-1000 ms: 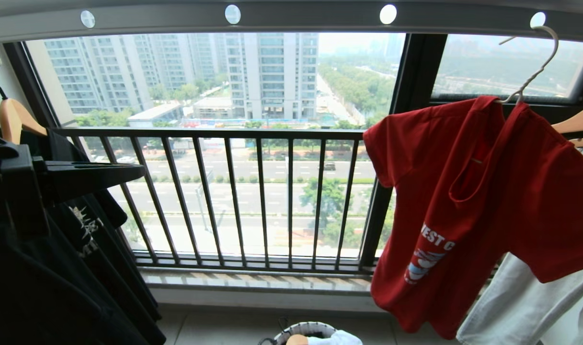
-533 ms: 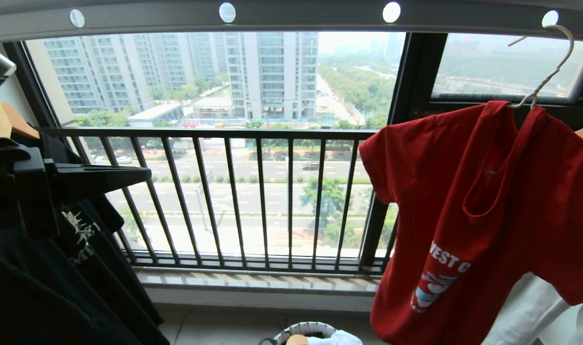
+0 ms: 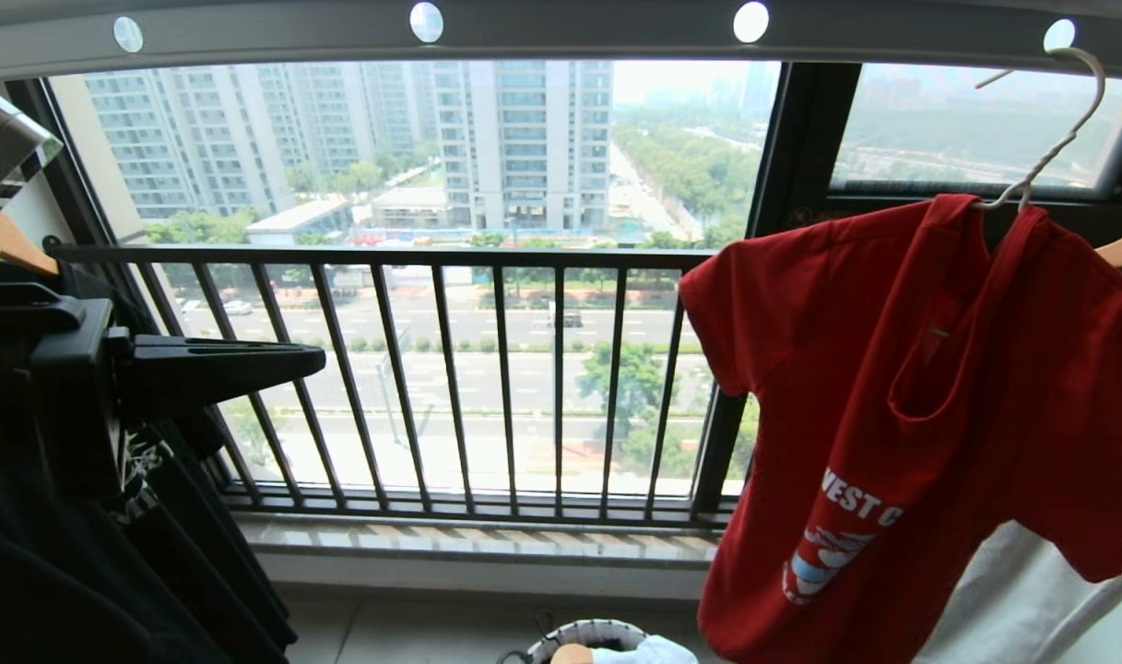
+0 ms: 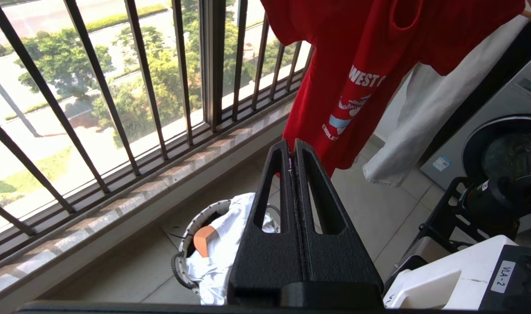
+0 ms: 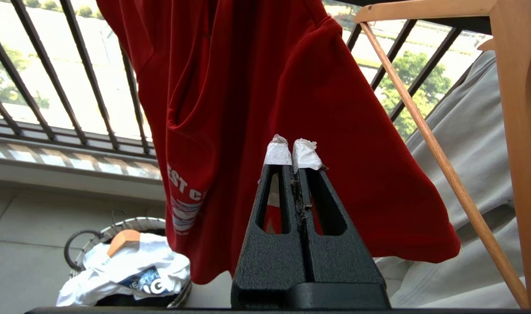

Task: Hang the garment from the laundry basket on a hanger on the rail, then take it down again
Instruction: Take the clothes off the clothes rack

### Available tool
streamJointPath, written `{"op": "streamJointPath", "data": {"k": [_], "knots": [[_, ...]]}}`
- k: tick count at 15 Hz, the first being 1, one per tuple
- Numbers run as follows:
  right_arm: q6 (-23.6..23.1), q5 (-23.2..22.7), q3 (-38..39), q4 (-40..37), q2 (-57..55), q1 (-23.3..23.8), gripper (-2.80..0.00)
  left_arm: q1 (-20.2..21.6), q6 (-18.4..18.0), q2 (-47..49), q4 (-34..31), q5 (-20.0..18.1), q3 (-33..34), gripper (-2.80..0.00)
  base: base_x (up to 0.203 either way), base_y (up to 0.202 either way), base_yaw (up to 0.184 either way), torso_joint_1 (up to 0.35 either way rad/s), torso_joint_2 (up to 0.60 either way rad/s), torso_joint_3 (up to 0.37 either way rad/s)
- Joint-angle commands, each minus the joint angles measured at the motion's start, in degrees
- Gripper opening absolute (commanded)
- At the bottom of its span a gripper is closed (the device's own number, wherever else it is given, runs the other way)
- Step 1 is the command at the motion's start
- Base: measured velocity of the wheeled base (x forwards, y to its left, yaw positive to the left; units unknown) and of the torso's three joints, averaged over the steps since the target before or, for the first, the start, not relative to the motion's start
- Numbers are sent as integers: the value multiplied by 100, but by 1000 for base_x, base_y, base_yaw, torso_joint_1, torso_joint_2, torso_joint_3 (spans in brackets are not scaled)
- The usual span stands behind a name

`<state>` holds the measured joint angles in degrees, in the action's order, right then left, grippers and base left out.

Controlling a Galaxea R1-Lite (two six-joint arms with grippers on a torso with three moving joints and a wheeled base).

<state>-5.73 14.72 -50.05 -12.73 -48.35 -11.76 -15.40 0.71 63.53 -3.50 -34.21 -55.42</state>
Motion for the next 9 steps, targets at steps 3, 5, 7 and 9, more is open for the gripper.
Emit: {"op": "streamJointPath", "data": {"k": [3, 5, 7, 9], "knots": [[109, -118, -10, 59, -210, -19, -280, -495, 66, -36, -2, -33, 96, -280, 0, 0, 0, 0, 0, 0], [116, -450, -13, 202, -457, -19, -280, -990, 361, -60, 37, -33, 151, -280, 0, 0, 0, 0, 0, 0], [111, -578, -7, 249, -737, -16, -280, -1464, 628, -14, 391, -33, 359, -280, 0, 0, 0, 0, 0, 0], [108, -591, -17, 313, -999, -12, -280, -1857, 1011, 68, 1194, -29, 700, -280, 0, 0, 0, 0, 0, 0]]}}
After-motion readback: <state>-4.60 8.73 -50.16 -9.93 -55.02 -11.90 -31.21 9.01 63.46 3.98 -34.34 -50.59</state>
